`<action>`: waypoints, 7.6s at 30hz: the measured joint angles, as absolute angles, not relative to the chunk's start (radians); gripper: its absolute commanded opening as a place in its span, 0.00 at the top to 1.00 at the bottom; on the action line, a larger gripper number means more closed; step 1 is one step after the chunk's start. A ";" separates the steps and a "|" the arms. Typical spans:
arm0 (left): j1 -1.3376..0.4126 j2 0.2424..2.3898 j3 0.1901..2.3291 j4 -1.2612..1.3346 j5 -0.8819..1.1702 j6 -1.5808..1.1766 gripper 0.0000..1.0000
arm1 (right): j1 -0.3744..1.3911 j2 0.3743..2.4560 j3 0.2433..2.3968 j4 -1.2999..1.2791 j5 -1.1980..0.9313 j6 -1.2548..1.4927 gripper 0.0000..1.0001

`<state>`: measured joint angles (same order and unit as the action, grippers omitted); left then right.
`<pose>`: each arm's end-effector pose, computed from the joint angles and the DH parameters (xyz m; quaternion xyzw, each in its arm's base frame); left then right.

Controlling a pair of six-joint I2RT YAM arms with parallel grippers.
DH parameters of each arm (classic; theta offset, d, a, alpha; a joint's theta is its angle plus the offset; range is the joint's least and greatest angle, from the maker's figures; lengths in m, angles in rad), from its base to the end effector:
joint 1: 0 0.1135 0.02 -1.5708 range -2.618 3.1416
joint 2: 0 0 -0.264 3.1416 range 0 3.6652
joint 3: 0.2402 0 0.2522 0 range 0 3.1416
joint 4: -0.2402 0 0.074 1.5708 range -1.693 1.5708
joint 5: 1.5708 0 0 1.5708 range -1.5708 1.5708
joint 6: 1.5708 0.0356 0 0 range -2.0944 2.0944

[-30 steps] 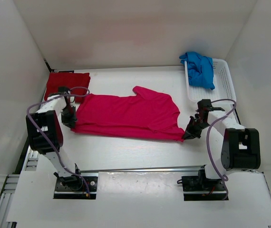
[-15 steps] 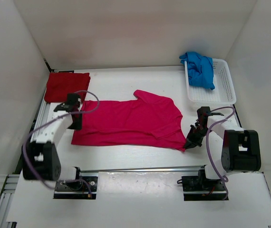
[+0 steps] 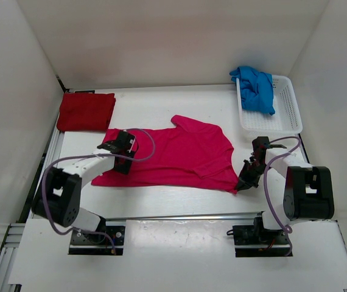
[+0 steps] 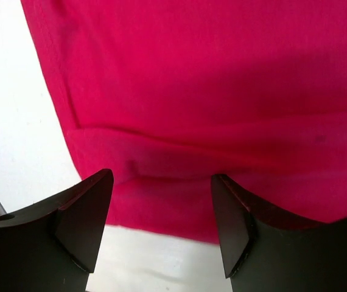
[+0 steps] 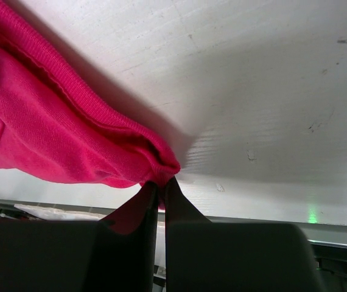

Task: Fold and stack the t-shirts
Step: Fold the flattened tshirt in 1/3 of the way, then grap the side of the flattened tshirt furthest away from the robot with both arms

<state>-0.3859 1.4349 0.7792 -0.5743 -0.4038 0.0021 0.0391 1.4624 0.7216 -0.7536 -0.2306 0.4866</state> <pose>0.2375 -0.0814 0.1727 0.1528 0.9539 0.1623 0.2008 0.2205 0.0168 0.1466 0.2160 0.9689 0.1209 0.0068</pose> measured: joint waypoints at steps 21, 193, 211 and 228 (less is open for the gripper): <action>-0.253 1.686 0.984 -0.487 -0.594 0.002 0.24 | 0.023 1.464 0.722 -0.751 -0.231 0.462 0.98; 0.105 1.621 0.903 -0.805 -0.088 -0.001 0.90 | 0.029 1.401 0.614 -0.606 -0.327 0.490 1.00; 0.149 1.379 0.713 -1.028 -0.238 0.000 0.14 | -0.022 0.903 0.540 -0.908 -0.213 0.767 0.28; 0.219 1.727 1.387 -0.866 -0.039 0.001 0.02 | 0.548 2.155 2.195 -0.980 0.079 0.392 0.15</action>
